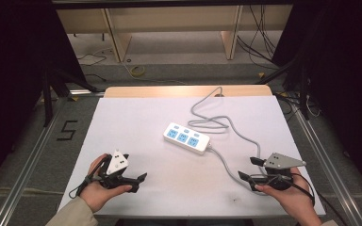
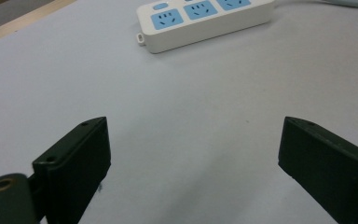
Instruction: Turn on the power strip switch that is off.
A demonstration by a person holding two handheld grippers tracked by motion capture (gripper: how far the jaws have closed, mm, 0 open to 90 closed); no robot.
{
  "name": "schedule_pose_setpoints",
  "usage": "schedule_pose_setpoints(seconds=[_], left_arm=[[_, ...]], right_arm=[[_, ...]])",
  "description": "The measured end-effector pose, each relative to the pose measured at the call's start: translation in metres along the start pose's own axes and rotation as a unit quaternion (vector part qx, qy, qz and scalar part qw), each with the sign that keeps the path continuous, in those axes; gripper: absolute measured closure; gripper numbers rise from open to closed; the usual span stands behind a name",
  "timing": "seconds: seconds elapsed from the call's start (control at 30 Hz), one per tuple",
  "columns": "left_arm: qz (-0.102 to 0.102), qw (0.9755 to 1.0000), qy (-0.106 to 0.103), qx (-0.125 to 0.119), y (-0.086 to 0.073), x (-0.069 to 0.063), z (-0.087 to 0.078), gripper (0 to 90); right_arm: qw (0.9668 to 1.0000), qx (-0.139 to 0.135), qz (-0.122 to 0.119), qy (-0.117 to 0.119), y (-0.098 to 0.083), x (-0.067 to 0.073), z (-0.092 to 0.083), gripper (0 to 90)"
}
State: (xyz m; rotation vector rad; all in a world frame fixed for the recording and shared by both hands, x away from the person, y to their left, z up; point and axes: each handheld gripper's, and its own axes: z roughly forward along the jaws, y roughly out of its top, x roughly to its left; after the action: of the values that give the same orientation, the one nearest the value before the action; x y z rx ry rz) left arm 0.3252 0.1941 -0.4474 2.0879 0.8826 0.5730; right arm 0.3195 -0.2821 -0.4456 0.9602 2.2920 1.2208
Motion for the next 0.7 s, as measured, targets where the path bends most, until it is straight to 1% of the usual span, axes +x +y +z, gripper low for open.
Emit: schedule_pose_setpoints(seconds=[0.1,0.17,0.2,0.23,0.37,0.43,0.47,0.5,0.53,0.6,0.7], left_arm=[[-0.001,1.0,0.002,0.002,0.0,0.001,0.0,9.5],[-0.001,1.0,0.003,0.001,0.0,0.0,0.0,9.6],[-0.002,1.0,0.001,0.004,-0.001,-0.001,0.0,9.7],[0.002,1.0,0.001,0.008,-0.001,0.0,0.001,9.9],[0.001,1.0,0.002,0.009,-0.001,0.0,0.001,10.2],[-0.001,1.0,0.002,0.008,-0.001,0.0,0.001,10.4],[-0.002,1.0,0.002,0.007,-0.001,-0.001,0.002,10.4],[-0.001,1.0,0.003,0.007,-0.001,0.0,0.002,10.5],[-0.002,1.0,0.006,0.006,0.0,0.0,0.001,10.8],[-0.005,1.0,0.008,0.003,0.0,0.0,0.001,11.1],[-0.005,0.9999,0.01,0.002,0.0,0.001,0.001,11.7]], right_arm=[[0.9997,0.009,-0.017,-0.013,0.0,0.002,0.001,33.4],[0.9994,0.012,-0.024,-0.021,0.0,0.003,0.001,36.8],[0.9993,0.011,-0.025,-0.025,0.001,0.004,0.002,40.4],[0.9993,0.011,-0.025,-0.026,0.001,0.004,0.002,43.8],[0.9993,0.003,-0.026,-0.025,0.004,0.007,0.002,60.1],[0.9991,-0.003,-0.03,-0.03,0.005,0.007,0.0,67.4],[0.9991,-0.003,-0.03,-0.03,0.005,0.007,0.0,67.4],[0.9989,-0.008,-0.03,-0.034,0.006,0.006,0.0,71.0],[0.9987,-0.016,-0.025,-0.042,0.007,0.005,-0.002,78.2],[0.9983,-0.02,-0.023,-0.048,0.01,0.004,-0.003,83.7],[0.9981,-0.02,-0.022,-0.055,0.014,0.004,-0.004,90.0]])
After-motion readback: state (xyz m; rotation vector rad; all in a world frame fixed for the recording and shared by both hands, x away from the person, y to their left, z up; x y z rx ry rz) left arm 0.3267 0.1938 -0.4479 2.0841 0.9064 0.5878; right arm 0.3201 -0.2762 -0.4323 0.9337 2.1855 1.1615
